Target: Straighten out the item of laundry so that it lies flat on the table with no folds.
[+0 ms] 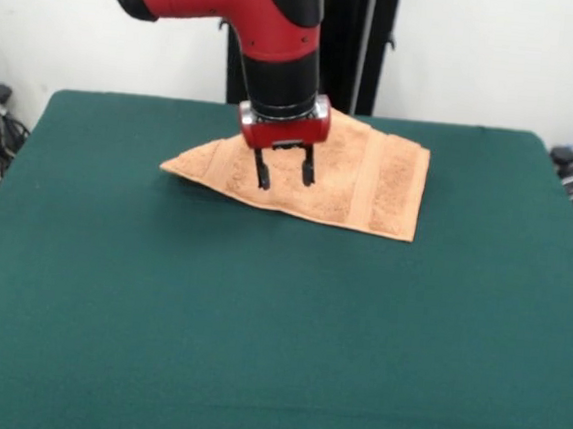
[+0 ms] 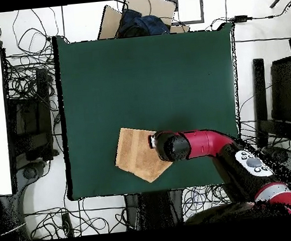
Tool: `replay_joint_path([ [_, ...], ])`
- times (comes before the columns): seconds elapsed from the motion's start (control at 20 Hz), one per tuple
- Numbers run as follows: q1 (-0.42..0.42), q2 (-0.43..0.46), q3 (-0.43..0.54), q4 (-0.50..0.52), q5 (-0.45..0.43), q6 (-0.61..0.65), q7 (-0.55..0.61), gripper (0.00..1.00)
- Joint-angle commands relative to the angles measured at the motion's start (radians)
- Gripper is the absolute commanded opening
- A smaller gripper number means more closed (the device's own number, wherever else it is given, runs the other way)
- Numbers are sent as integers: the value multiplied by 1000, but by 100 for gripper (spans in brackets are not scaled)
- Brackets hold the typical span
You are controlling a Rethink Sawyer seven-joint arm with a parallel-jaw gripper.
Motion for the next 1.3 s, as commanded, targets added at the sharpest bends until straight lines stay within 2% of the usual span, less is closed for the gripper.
replay_joint_path([
  [0.05,54,78,-39,-17,-67,-127,111,100],
  [0.55,131,121,-118,-30,-49,-232,137,100],
  [1.25,173,177,-176,-39,-39,-329,135,100],
  [1.3,162,181,-162,-37,-40,-314,118,0],
])
